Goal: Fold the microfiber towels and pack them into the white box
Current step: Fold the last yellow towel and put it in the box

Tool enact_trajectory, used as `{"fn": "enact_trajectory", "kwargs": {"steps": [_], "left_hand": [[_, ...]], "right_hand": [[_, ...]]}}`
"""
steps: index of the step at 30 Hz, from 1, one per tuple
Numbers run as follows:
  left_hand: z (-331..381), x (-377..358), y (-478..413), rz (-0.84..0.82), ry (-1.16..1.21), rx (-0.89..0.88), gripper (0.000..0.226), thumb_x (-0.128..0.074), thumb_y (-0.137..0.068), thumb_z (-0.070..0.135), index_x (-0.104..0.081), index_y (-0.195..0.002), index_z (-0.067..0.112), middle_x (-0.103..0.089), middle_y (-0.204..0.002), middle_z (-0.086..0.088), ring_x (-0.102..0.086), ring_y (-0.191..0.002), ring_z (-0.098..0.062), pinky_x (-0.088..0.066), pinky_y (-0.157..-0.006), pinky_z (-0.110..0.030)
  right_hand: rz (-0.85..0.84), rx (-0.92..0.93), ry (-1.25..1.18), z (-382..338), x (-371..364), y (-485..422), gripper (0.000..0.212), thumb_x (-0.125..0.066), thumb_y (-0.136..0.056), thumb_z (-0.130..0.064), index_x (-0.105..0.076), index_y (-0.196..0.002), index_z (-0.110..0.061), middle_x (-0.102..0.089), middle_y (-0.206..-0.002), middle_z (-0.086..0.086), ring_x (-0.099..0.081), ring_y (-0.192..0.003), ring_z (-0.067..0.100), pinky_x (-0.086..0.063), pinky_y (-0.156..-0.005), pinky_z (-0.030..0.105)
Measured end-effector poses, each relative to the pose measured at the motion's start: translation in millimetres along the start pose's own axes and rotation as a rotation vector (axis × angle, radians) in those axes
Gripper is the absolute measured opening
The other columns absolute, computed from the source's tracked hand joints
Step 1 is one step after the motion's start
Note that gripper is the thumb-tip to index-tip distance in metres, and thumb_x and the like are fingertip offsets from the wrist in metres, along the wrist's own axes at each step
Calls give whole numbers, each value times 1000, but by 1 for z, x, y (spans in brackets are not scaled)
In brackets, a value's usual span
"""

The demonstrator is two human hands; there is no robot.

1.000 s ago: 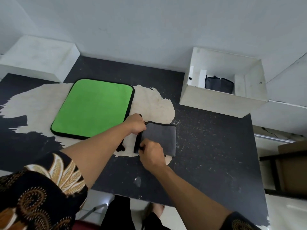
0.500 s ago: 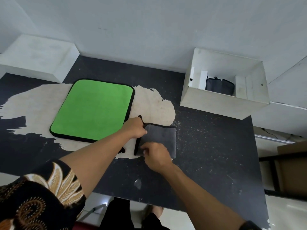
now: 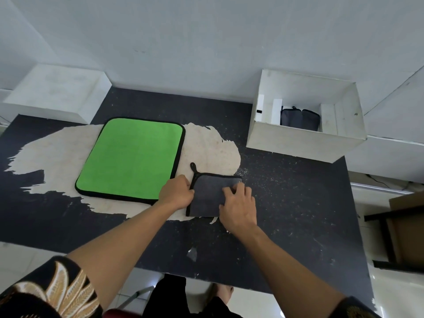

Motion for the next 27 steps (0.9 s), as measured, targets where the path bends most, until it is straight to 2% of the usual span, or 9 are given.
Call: {"fn": "enact_trajectory", "kwargs": {"steps": [3, 7, 9, 11, 13, 16, 20, 23, 27], "left_hand": [[-9, -13, 11, 17, 45, 60, 48, -69, -85, 40, -49, -122, 17, -64, -109, -4, -61, -92, -23, -44, -67, -30], [-15, -20, 17, 7, 19, 98, 47, -70, -86, 33, -46, -123, 16, -64, -109, -7, -60, -92, -25, -46, -69, -33], [-13, -11, 20, 76, -39, 100, 48, -68, -88, 29, -44, -127, 14, -62, -114, -9, -60, -98, -29, -45, -70, -35], [4, 1, 26, 225, -166, -25, 56, -67, -88, 30, -40, -134, 14, -55, -126, -12, -55, -109, -31, -47, -80, -39], [38, -2, 37, 333, -282, -278, 67, -63, -89, 36, -32, -145, 17, -41, -145, -13, -44, -126, -32, -44, -97, -43], [64, -43, 45, 186, -402, -476, 72, -45, -96, 49, -12, -156, 26, -5, -164, -12, -11, -148, -33, -24, -113, -47], [38, -80, 36, 23, -483, -366, 75, -13, -96, 63, 20, -152, 25, 31, -158, -12, 27, -146, -29, 5, -119, -50], [24, -77, 34, 46, -520, -329, 84, -1, -89, 71, 28, -148, 19, 35, -155, -11, 31, -144, -27, 14, -118, -48], [20, -70, 34, 60, -481, -289, 89, -6, -90, 72, 26, -148, 11, 34, -155, -9, 26, -146, -27, 11, -120, -46]], "right_hand": [[-36, 7, 24, -2, -9, 2, 47, -59, -90, -36, -46, -134, -23, -35, -137, 9, -35, -120, 30, -39, -100, 42], [-61, 14, 21, 0, -11, 1, 51, -59, -90, -36, -43, -137, -23, -32, -139, 10, -33, -122, 31, -38, -101, 44], [-55, 28, 11, -1, -10, 2, 50, -59, -91, -36, -43, -137, -23, -32, -139, 10, -33, -122, 31, -39, -101, 43], [2, 9, -20, 2, -4, 3, 46, -57, -92, -35, -46, -134, -22, -35, -138, 10, -35, -120, 30, -41, -98, 42], [71, -47, -26, 9, 3, 4, 42, -57, -92, -34, -48, -131, -20, -37, -134, 10, -38, -117, 29, -43, -94, 39], [54, -70, 10, 12, -2, 5, 42, -60, -89, -34, -49, -126, -18, -36, -133, 11, -40, -115, 29, -46, -92, 39], [26, -93, 23, 16, -9, 6, 43, -57, -92, -38, -45, -128, -19, -34, -133, 12, -40, -116, 30, -47, -91, 41], [17, -101, 27, 18, -13, 8, 42, -53, -95, -41, -41, -129, -21, -35, -130, 12, -38, -114, 31, -47, -88, 41], [-8, -150, -35, 24, -14, 9, 47, -58, -93, -40, -38, -132, -22, -34, -130, 13, -39, -116, 31, -48, -89, 39]]}}
Point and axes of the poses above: each hand's wrist, its own y-axis away from the middle knuckle, its own x-axis out of the back of the hand, z = x × y, the point moved 10 cm from there along -y, towards the middle knuckle
